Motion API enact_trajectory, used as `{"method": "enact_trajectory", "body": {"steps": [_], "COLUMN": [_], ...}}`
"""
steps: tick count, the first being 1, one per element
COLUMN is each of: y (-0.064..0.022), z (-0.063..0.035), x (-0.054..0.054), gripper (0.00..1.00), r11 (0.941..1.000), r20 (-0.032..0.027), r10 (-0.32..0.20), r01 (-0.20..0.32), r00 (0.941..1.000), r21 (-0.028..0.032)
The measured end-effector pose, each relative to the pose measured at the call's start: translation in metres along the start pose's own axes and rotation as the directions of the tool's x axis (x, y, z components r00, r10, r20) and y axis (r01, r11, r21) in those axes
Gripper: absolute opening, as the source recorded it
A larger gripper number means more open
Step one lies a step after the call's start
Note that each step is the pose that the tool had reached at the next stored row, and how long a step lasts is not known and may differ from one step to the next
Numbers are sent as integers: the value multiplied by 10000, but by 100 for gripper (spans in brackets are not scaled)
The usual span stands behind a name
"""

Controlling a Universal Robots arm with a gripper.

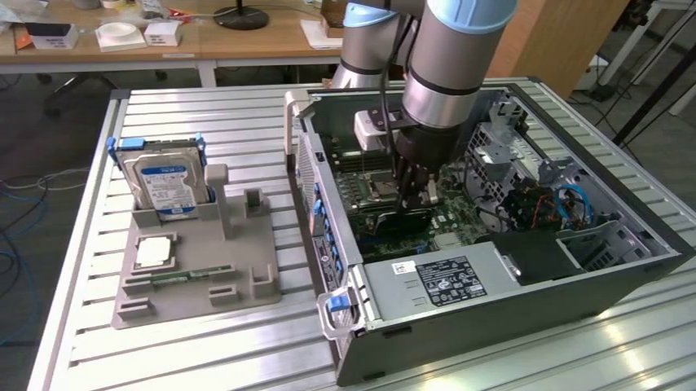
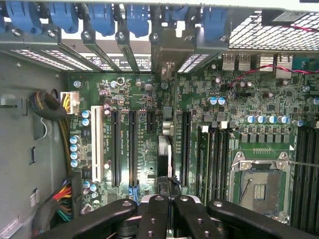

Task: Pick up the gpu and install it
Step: 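Press down on the gpu until it lock into place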

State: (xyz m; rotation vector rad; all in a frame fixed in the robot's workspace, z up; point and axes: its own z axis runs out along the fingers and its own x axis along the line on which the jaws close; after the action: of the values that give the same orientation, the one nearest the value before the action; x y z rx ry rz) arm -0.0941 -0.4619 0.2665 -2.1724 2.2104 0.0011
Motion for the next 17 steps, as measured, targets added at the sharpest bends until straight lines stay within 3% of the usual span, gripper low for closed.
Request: {"method": "enact_trajectory", "body": {"steps": [17], "y": [24], "z": [19], "x": [-4], "gripper": [11], "r11": [10000], "r20": [3], "r10": [35], "r01": [-35], "r00": [10000], "r21": [-7]}}
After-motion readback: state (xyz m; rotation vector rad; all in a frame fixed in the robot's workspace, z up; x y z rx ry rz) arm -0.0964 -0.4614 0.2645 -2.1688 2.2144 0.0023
